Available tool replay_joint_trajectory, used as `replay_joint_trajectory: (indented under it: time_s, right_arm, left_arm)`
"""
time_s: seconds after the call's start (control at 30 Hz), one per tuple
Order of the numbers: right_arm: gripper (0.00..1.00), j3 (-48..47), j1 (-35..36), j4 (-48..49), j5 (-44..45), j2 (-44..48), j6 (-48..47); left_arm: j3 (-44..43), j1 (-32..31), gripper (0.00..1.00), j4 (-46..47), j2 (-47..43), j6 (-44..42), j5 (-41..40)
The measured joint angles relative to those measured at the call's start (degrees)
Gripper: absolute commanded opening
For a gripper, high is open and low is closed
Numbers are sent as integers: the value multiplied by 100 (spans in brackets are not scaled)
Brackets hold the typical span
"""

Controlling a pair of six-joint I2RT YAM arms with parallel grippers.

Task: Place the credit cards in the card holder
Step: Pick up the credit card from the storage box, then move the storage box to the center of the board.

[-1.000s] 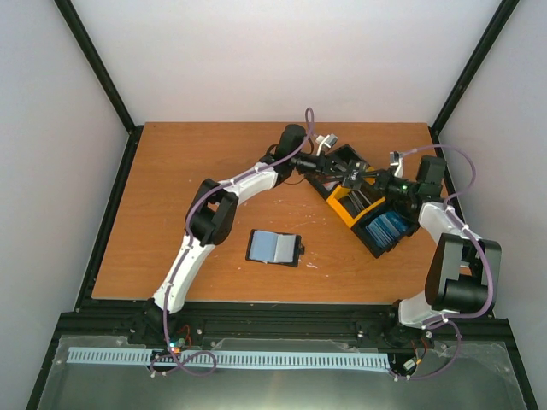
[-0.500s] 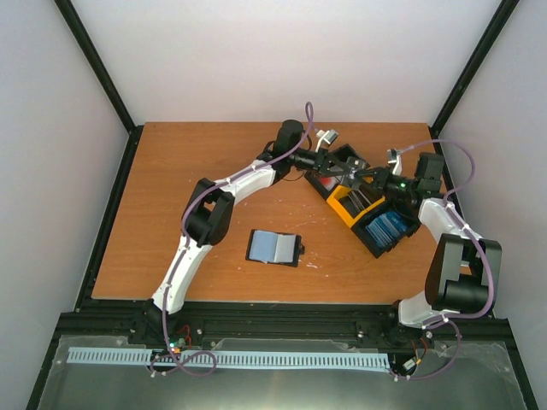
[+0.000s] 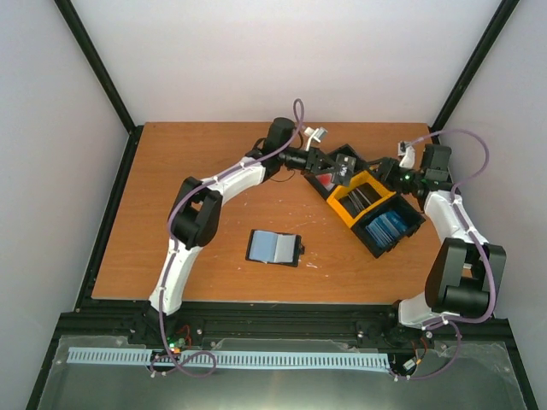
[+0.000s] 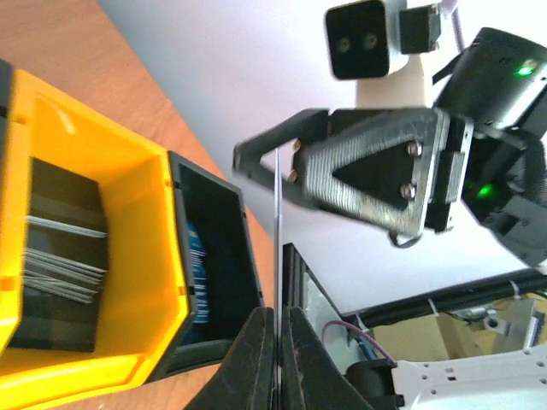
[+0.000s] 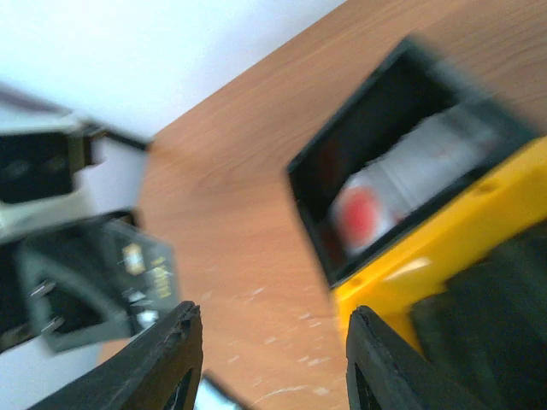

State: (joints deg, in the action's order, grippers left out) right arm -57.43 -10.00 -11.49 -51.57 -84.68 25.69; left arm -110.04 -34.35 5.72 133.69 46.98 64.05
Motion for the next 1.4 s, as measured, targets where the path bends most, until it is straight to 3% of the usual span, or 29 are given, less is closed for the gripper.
replay_joint_trajectory:
  time_s: [0.17, 0.33, 0.5, 0.67, 0.9, 1.23, 1.4]
  right_arm:
    - [47, -787, -37, -909, 2155, -162, -199]
    - [47, -1786, -37, -1812, 4159, -1099, -437]
    - [47, -1978, -42, -2496, 5003, -1823, -634]
    - [47, -1980, -48, -2887, 5088, -1985, -820]
    - [46, -1792, -81, -2885, 4485, -1921, -1034]
    - [47, -1368, 214, -2990, 3652, -1585, -1130]
    - [52, -1357, 282, -2964, 3921, -1226, -973]
  left_arm:
    - [68, 122, 1, -1021, -308, -957, -612]
    - [144, 149, 0, -1967, -699, -1919, -1373]
    - [761, 103, 1, -2391, -1364, -2828, -2420]
    - [2081, -2, 1, -2081, -2358, -3687, -3543]
    - [4009, -142, 1, -664, -3738, -4669, -4325]
    - [5834, -289, 1, 1412, -5005, -5630, -4435]
    - [5952, -304, 1, 1716, -5125, -5718, -4262]
